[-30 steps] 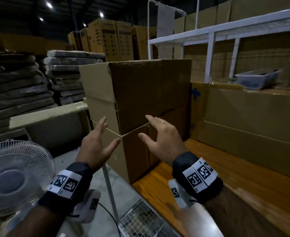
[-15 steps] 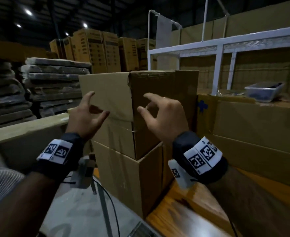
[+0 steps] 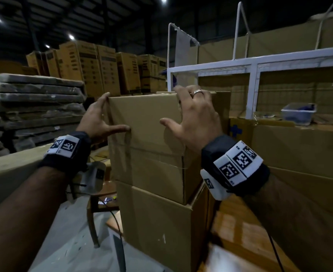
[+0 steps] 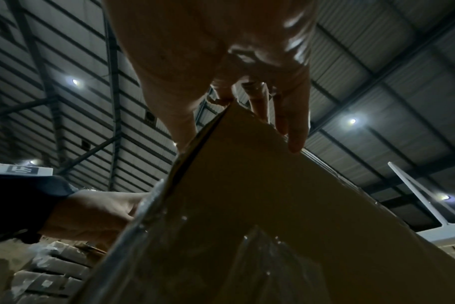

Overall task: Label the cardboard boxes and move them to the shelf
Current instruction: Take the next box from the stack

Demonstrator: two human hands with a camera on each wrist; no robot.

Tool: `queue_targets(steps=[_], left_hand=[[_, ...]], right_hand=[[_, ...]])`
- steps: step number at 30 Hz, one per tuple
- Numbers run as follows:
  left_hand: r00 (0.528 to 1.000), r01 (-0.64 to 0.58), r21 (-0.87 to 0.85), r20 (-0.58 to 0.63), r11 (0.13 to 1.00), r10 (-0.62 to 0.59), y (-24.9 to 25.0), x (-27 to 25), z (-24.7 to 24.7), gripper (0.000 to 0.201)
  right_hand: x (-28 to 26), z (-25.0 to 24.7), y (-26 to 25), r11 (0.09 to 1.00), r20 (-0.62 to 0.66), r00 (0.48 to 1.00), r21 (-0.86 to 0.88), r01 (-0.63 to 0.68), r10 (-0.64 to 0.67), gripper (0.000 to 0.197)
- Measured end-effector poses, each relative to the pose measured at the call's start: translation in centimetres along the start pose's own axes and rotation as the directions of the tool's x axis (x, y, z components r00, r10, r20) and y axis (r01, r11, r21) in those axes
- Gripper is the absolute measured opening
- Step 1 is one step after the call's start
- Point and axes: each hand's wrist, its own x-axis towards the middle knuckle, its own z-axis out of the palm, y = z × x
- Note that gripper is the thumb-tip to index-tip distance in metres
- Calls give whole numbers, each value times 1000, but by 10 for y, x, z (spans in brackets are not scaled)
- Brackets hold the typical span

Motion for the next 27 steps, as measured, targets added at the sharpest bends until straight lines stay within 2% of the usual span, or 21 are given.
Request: queue_targets(steps=[4,7,14,21,27], left_hand=[[998,-59,-82,-3,995,59,5,1,2,103],[994,-106,-93,-10,990,105,11,-2,2,100],[970,-240,-56,12,969,241,32,-6,0,96],[980,-154,-127,106,980,168,37,-6,0,109],[985,-127,-114,100,985,138,48,-11,2,114]], right_hand=[[-2,1,-3,994,-16,995,-35,-101,100,66],[-5,-7,4,983,-17,984,-38,-178,177,69],[-7,-22,18,967,-8,967,-4,-253,253,77],[-9,-24,11,953,60,952,20,-302,300,75],[-13,-21,5,948,31,948,-34,-315,316,80]])
